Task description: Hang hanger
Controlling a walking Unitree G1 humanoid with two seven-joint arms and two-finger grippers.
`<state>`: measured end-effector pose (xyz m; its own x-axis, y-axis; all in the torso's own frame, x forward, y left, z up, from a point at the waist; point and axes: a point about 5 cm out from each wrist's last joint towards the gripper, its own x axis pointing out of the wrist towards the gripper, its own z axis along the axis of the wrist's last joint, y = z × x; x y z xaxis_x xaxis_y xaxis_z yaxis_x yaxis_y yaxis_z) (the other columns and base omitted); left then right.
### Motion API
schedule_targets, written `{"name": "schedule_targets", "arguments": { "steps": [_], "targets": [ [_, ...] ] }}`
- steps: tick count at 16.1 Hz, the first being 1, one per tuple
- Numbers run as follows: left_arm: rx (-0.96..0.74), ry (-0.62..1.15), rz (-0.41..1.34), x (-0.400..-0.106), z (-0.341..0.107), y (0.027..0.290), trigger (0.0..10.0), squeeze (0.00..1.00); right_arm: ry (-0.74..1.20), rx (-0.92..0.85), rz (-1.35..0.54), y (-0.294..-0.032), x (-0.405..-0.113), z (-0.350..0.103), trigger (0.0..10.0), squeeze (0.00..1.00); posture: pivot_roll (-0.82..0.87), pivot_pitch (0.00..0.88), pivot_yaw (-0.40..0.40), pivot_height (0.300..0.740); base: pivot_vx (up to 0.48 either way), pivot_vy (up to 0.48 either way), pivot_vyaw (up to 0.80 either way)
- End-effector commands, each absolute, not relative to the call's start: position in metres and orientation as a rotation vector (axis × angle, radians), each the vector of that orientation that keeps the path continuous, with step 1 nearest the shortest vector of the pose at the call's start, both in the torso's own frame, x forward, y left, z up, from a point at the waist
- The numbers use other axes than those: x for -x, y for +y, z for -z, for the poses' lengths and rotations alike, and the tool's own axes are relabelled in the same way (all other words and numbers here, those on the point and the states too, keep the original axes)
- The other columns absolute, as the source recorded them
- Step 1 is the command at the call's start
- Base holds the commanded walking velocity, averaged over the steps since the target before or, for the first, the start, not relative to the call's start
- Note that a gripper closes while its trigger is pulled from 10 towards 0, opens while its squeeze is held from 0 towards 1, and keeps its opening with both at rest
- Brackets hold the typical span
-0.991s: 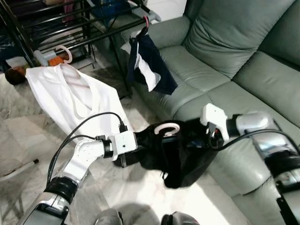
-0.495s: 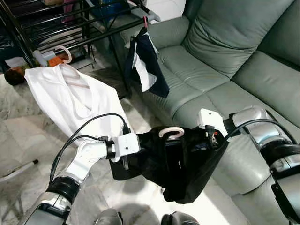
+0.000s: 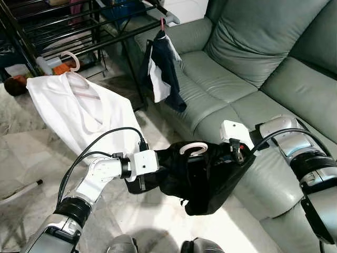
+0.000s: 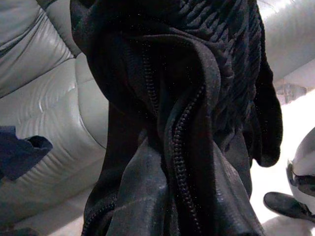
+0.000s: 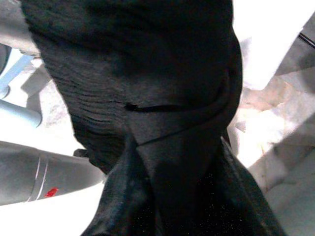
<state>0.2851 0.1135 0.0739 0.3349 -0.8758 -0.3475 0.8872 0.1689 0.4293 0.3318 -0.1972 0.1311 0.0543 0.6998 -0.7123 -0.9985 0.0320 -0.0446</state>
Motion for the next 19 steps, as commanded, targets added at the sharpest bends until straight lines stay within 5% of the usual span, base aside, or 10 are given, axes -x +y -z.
{"name": "schedule_targets", "arguments": {
  "steps": [1, 13, 18, 19],
  "targets": [
    [-0.650, -0.017, 1.265, -0.288, -0.080, 0.109, 0.0, 0.00, 0.565, 0.643, -1.468, -0.193, -0.334, -0.140, 0.0, 0.00, -0.05, 0.053, -0.018, 0.740, 0.000, 0.000, 0.00],
    [-0.646, 0.006, 1.143, -0.303, -0.076, 0.122, 0.0, 0.00, 0.464, 0.493, -1.595, -0.171, -0.306, -0.128, 0.0, 0.00, -0.06, 0.056, -0.011, 0.740, 0.000, 0.000, 0.00],
    [-0.654, -0.036, 1.051, -0.310, -0.079, 0.122, 0.0, 0.00, 0.410, 0.358, -1.495, -0.159, -0.296, -0.117, 0.0, 0.00, -0.06, 0.052, -0.018, 0.740, 0.000, 0.000, 0.00],
    [-0.666, -0.029, 1.033, -0.312, -0.078, 0.122, 4.1, 0.00, 0.380, 0.297, -1.465, -0.150, -0.291, -0.112, 0.0, 0.00, -0.06, 0.051, -0.015, 0.740, 0.000, 0.000, 0.00]
  ]
}}
